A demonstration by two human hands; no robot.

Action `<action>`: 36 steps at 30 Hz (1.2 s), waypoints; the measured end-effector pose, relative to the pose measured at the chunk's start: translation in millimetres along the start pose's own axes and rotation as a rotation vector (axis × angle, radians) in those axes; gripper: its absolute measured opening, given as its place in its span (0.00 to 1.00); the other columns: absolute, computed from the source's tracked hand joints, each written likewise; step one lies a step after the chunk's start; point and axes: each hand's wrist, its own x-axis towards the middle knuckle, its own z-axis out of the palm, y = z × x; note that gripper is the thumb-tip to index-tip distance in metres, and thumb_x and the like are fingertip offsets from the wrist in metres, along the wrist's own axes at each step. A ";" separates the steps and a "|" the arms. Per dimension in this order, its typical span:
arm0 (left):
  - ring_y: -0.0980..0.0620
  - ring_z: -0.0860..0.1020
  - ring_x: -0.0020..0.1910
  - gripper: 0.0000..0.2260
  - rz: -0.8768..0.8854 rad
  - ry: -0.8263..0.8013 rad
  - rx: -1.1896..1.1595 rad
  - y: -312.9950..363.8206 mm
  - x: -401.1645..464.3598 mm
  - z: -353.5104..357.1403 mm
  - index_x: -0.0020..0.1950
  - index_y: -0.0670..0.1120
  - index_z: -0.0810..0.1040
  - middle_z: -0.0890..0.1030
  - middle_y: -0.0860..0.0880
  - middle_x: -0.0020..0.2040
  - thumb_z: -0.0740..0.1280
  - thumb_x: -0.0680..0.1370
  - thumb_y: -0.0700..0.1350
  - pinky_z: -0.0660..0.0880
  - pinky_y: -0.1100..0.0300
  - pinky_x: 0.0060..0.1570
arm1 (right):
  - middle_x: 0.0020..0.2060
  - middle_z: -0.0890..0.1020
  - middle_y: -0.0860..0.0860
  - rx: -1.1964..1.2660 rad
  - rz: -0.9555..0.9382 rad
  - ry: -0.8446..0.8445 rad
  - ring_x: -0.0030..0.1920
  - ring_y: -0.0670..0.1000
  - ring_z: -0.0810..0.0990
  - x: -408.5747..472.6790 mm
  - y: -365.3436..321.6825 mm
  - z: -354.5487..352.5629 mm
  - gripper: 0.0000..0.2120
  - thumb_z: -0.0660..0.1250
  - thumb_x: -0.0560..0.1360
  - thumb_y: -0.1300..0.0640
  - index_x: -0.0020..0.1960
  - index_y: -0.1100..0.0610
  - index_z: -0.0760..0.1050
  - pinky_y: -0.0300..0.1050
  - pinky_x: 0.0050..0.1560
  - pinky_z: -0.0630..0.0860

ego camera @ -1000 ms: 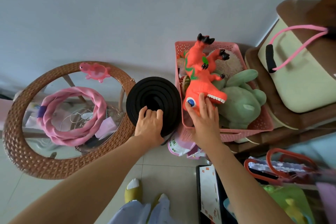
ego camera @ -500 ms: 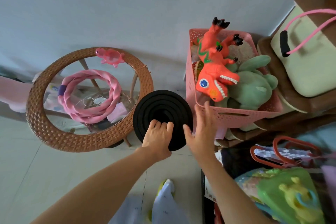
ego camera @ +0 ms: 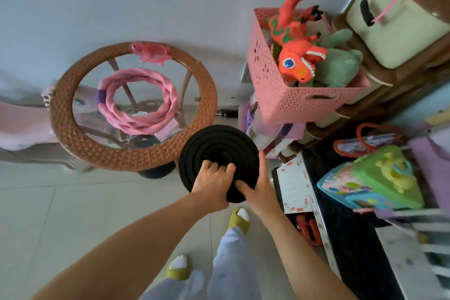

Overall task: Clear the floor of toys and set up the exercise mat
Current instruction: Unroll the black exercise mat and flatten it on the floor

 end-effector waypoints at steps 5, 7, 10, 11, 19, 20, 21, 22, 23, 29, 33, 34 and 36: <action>0.44 0.74 0.48 0.21 0.015 -0.028 0.004 -5.0 -51.9 11.7 0.54 0.46 0.63 0.78 0.48 0.47 0.67 0.65 0.47 0.62 0.53 0.51 | 0.74 0.60 0.50 0.024 0.044 0.007 0.72 0.48 0.61 -46.7 7.7 32.4 0.43 0.66 0.72 0.66 0.76 0.47 0.44 0.53 0.71 0.62; 0.44 0.74 0.49 0.23 0.014 -0.050 0.011 -5.8 -70.6 13.8 0.54 0.46 0.63 0.78 0.48 0.47 0.68 0.64 0.48 0.62 0.53 0.53 | 0.74 0.60 0.51 0.028 0.055 0.012 0.73 0.49 0.60 -63.4 8.4 42.2 0.43 0.66 0.72 0.66 0.76 0.48 0.43 0.53 0.71 0.62; 0.45 0.75 0.50 0.24 0.009 -0.043 0.015 -5.0 -96.6 18.2 0.57 0.46 0.63 0.78 0.49 0.49 0.68 0.65 0.49 0.63 0.52 0.55 | 0.73 0.61 0.51 0.034 0.077 0.021 0.72 0.49 0.61 -87.7 12.5 54.7 0.44 0.67 0.71 0.64 0.76 0.49 0.43 0.52 0.71 0.62; 0.45 0.75 0.50 0.24 0.005 -0.034 0.010 -4.3 -104.7 19.7 0.57 0.46 0.63 0.78 0.49 0.49 0.68 0.65 0.49 0.63 0.52 0.55 | 0.73 0.62 0.51 0.033 0.081 0.022 0.72 0.49 0.62 -95.0 14.8 57.4 0.44 0.68 0.72 0.64 0.76 0.49 0.44 0.51 0.71 0.63; 0.45 0.75 0.51 0.28 -0.113 -0.015 -0.026 22.8 -205.8 45.0 0.59 0.46 0.62 0.78 0.49 0.49 0.70 0.64 0.51 0.62 0.53 0.53 | 0.62 0.72 0.45 0.151 0.124 -0.050 0.65 0.52 0.71 -191.0 54.2 81.9 0.33 0.67 0.74 0.57 0.72 0.40 0.56 0.56 0.62 0.73; 0.45 0.74 0.51 0.27 -0.128 -0.012 -0.029 28.3 -220.2 48.4 0.58 0.46 0.62 0.78 0.49 0.49 0.70 0.65 0.52 0.62 0.53 0.53 | 0.63 0.72 0.47 0.182 0.147 -0.060 0.64 0.53 0.71 -204.8 60.9 86.0 0.32 0.67 0.74 0.56 0.72 0.40 0.56 0.58 0.61 0.73; 0.45 0.74 0.50 0.27 -0.143 -0.009 -0.035 33.8 -235.5 51.7 0.58 0.46 0.62 0.78 0.49 0.49 0.70 0.65 0.53 0.62 0.53 0.52 | 0.64 0.72 0.49 0.209 0.161 -0.062 0.64 0.54 0.72 -218.6 66.5 90.2 0.32 0.66 0.75 0.57 0.72 0.41 0.56 0.58 0.60 0.74; 0.45 0.74 0.50 0.27 -0.153 0.008 -0.041 38.6 -245.0 54.2 0.58 0.46 0.62 0.78 0.49 0.49 0.70 0.66 0.54 0.62 0.53 0.52 | 0.65 0.71 0.51 0.226 0.162 -0.059 0.63 0.54 0.72 -226.9 70.4 92.6 0.31 0.66 0.75 0.57 0.72 0.42 0.56 0.57 0.59 0.75; 0.46 0.74 0.51 0.27 -0.159 0.009 -0.043 45.2 -260.2 56.4 0.58 0.46 0.62 0.78 0.49 0.49 0.69 0.66 0.55 0.62 0.53 0.53 | 0.65 0.71 0.52 0.240 0.162 -0.062 0.62 0.53 0.72 -241.4 74.0 95.9 0.31 0.65 0.75 0.58 0.73 0.43 0.56 0.56 0.57 0.76; 0.45 0.73 0.52 0.29 -0.155 -0.029 -0.016 61.0 -343.5 65.2 0.60 0.46 0.61 0.78 0.49 0.50 0.70 0.65 0.54 0.62 0.53 0.54 | 0.64 0.70 0.51 0.316 0.205 -0.081 0.58 0.51 0.72 -323.1 88.3 119.8 0.33 0.65 0.76 0.60 0.74 0.44 0.54 0.48 0.51 0.77; 0.46 0.73 0.53 0.29 -0.158 -0.052 0.001 56.6 -395.2 76.7 0.60 0.45 0.61 0.77 0.49 0.51 0.70 0.66 0.53 0.62 0.53 0.56 | 0.67 0.68 0.52 0.312 0.213 -0.111 0.64 0.54 0.70 -366.3 97.0 146.8 0.34 0.65 0.76 0.60 0.74 0.45 0.53 0.48 0.51 0.76; 0.46 0.73 0.52 0.28 -0.157 -0.046 0.000 55.1 -406.2 80.8 0.60 0.46 0.61 0.77 0.49 0.50 0.70 0.66 0.53 0.62 0.54 0.55 | 0.67 0.68 0.53 0.304 0.208 -0.108 0.63 0.53 0.70 -375.5 99.1 153.8 0.34 0.65 0.75 0.60 0.74 0.45 0.53 0.47 0.51 0.76; 0.46 0.73 0.52 0.27 -0.160 -0.038 -0.003 50.1 -430.1 87.5 0.59 0.46 0.62 0.77 0.50 0.49 0.70 0.66 0.54 0.62 0.54 0.54 | 0.67 0.69 0.53 0.300 0.200 -0.101 0.60 0.51 0.71 -394.6 101.4 169.3 0.34 0.66 0.75 0.59 0.74 0.45 0.53 0.48 0.52 0.77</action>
